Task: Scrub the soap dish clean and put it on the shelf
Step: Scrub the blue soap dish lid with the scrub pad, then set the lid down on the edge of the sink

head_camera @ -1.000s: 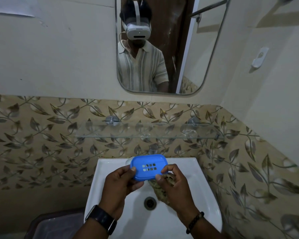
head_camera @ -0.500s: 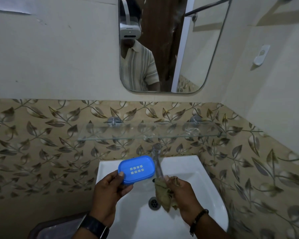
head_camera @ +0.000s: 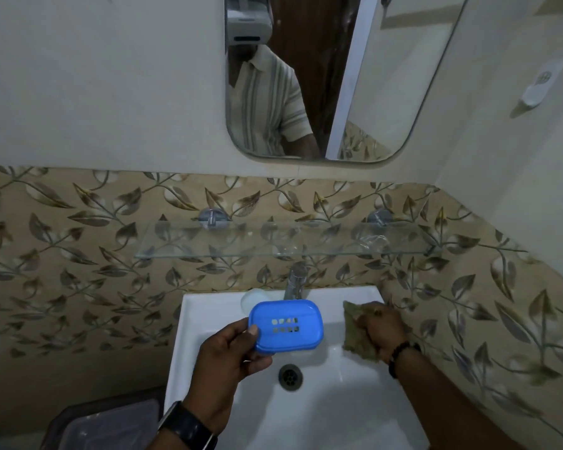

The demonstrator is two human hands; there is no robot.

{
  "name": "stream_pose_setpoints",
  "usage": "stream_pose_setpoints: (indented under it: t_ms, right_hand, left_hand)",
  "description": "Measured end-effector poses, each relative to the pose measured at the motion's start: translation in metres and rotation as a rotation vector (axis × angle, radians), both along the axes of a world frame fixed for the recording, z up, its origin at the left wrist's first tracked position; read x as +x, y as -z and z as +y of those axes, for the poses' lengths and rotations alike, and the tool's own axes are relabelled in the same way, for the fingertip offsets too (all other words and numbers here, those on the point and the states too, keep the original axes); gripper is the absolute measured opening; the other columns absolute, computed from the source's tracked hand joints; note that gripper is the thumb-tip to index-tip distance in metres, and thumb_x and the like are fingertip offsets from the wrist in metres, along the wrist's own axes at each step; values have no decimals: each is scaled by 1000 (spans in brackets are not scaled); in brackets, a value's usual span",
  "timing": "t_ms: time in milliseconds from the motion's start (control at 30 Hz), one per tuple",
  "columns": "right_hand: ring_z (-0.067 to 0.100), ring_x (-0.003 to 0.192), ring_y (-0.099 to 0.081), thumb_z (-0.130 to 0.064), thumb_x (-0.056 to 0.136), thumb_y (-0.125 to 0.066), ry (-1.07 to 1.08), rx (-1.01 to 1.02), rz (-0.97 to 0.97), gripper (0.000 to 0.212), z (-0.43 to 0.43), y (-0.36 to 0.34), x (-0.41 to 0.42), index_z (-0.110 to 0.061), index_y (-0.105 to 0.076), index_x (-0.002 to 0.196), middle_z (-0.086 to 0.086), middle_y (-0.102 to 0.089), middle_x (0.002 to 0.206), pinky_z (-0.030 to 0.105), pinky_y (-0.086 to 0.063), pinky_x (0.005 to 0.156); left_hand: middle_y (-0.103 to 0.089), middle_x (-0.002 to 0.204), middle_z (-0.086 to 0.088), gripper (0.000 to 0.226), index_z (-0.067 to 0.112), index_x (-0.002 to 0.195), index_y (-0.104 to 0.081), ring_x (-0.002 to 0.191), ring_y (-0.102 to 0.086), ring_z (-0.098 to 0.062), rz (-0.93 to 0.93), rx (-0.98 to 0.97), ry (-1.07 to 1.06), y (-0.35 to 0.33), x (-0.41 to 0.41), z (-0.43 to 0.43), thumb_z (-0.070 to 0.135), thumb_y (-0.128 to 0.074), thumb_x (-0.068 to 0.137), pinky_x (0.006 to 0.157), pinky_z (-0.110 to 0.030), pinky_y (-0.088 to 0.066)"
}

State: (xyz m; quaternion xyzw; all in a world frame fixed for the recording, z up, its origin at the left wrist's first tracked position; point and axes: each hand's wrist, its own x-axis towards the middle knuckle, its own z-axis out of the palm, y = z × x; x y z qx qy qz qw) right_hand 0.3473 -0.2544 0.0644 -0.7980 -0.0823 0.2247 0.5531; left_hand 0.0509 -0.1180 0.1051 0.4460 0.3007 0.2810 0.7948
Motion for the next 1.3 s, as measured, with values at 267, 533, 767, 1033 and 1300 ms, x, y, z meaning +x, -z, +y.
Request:
stream_pose_setpoints:
  t_ms: [267, 533, 767, 1033, 1300]
  right_hand:
    - [43, 96, -67, -8, 95, -57, 175, -476, -601, 21, 14, -17, 77, 0, -72, 107, 27, -72, 106, 43, -53, 82]
    - [34, 127, -56, -32, 99, -55, -466, -576, -748, 38, 26, 38, 76, -10, -67, 128, 16, -64, 135, 39, -37, 112]
    - [25, 150, -27, -58, 96, -53, -576, -663, -671, 75, 21, 75, 68, -17, -33, 155, 6, -32, 162, 39, -21, 123]
    - [32, 134, -52, -42, 96, -60, -431, -327, -868, 56, 19, 47, 54, -6, -57, 139, 15, -58, 142, 43, -37, 116]
    - [16, 139, -46, -50, 101, -42, -523, 215, -1363, 50, 60, -37, -42, -19, -54, 139, -2, -54, 146, 37, -30, 111]
  left_hand:
    - [-79, 87, -20, 16, 12, 103, -81, 72, -76, -28, 64, -58, -44, 3, 20, -5, 12, -70, 91, 64, -36, -64]
    - [-80, 86, -17, 28, 26, 95, -83, 74, -78, -31, 89, -54, -96, 6, 25, 3, 30, -80, 67, 61, -34, -62]
    - [-80, 88, -13, 41, 25, 104, -81, 73, -77, -24, 84, -29, -82, 17, 23, 1, 38, -83, 66, 67, -36, -63]
    - [-80, 88, -13, 40, 24, 104, -81, 74, -77, -23, 62, -25, -66, 17, 15, -2, 36, -82, 66, 67, -35, -63]
    - [-81, 94, -11, 18, 25, 105, -80, 79, -78, -26, 98, -39, -154, 25, -12, 9, 18, -67, 95, 66, -33, -62]
